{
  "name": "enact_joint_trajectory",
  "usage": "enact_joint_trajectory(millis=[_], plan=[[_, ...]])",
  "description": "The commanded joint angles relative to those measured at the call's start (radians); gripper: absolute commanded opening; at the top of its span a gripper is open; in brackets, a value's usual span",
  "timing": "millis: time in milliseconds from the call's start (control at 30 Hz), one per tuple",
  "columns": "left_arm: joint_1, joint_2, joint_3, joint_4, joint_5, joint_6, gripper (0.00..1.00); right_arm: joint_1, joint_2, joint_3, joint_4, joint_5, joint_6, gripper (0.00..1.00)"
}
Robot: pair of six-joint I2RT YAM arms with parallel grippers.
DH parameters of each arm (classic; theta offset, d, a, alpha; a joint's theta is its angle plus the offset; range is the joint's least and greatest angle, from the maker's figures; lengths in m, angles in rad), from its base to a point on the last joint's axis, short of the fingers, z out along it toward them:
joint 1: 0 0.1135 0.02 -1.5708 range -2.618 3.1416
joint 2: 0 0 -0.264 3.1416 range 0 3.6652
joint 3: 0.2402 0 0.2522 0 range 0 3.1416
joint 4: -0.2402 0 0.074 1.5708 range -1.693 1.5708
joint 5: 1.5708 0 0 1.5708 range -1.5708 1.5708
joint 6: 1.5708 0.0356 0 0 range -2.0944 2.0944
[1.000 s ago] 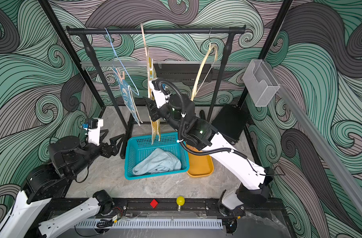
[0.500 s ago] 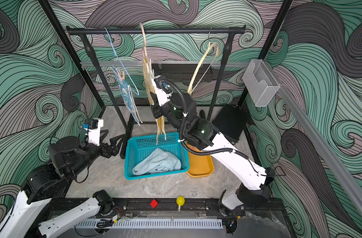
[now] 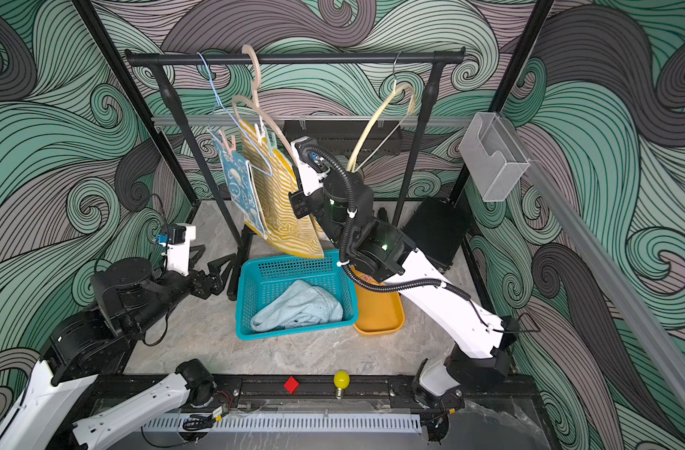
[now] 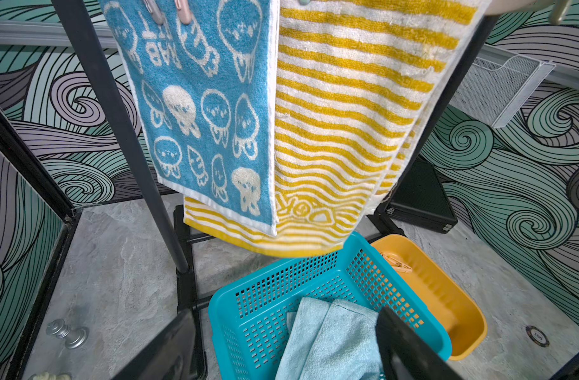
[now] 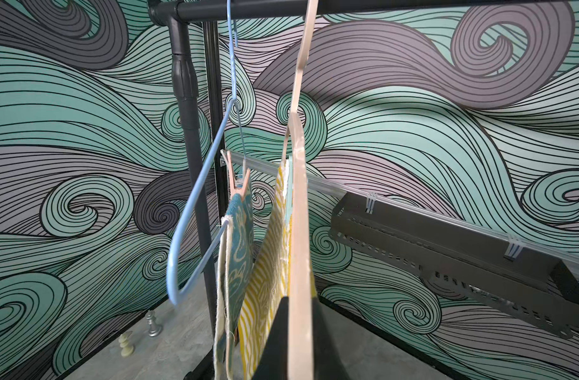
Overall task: Remove the clothespins securing towels to the hanger
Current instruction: Pick up the hanger from the clothesline.
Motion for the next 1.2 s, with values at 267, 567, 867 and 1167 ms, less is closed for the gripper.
enact_joint_trajectory(millis=[267,567,867,1167], plan=[[-0.005,0.026,0.045,0.006,-0.023,0.001,0.84,-0.010,-0.029,0.065,0.088,0.015,-0.068,0.00],[-0.005,0.058,0.077,0.002,-0.040,0.006,0.84,-0.060,-0.040,0.104,0.067,-0.041,-0.034,0.00],[-0.005,0.082,0.098,-0.005,-0.023,0.045,0.84,-0.094,-0.127,0.024,0.009,-0.086,0.060,0.00],[-0.005,0.128,0.132,-0.009,-0.004,0.049,0.85,-0.146,-0.320,-0.180,0.028,-0.116,0.146,0.00]])
